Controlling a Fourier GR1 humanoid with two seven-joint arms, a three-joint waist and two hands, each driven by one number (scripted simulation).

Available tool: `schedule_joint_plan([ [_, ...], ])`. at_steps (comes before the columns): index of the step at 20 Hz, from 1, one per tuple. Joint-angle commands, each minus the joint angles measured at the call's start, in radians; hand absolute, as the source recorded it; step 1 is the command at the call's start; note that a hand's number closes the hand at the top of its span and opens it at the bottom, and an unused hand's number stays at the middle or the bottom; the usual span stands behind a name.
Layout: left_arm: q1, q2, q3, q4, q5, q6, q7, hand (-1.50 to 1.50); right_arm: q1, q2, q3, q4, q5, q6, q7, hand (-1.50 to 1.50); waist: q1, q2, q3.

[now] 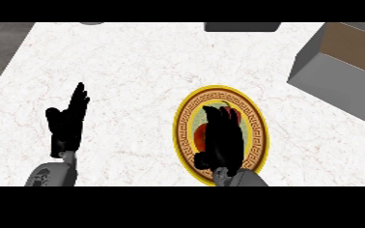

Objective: Pick the tomato from the plate and place it in the cardboard box

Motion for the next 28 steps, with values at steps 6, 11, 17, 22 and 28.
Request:
schedule_joint_plan([
  [6, 0.043, -0.008, -0.003, -0.085, -0.023, -0.010, 0.062, 0.00, -0.067, 0.008, 0.036, 0.087, 0.099, -0.112, 0.007, 1.50, 0.003, 0.002, 0.002],
  [11, 0.035, -0.013, 0.022, -0.027, -0.018, -0.009, -0.017, 0.00, 0.098, -0.202, 0.013, -0.121, -0.053, 0.104, -0.171, 1.50, -0.012, 0.001, 0.002],
  [17, 0.023, -0.019, 0.018, -0.041, -0.027, 0.002, 0.011, 0.00, 0.258, -0.456, -0.069, -0.326, -0.163, 0.174, -0.327, 1.50, -0.014, 0.001, 0.002],
  [22, 0.011, -0.009, 0.050, 0.024, -0.022, -0.029, -0.043, 0.00, 0.272, -0.431, -0.060, -0.460, -0.065, 0.222, -0.291, 1.50, -0.006, 0.002, 0.001],
  [28, 0.054, -0.013, 0.045, 0.007, -0.012, -0.053, -0.072, 0.00, 0.375, -0.552, -0.127, -0.816, -0.075, 0.274, -0.272, 1.50, -0.018, -0.001, 0.001],
])
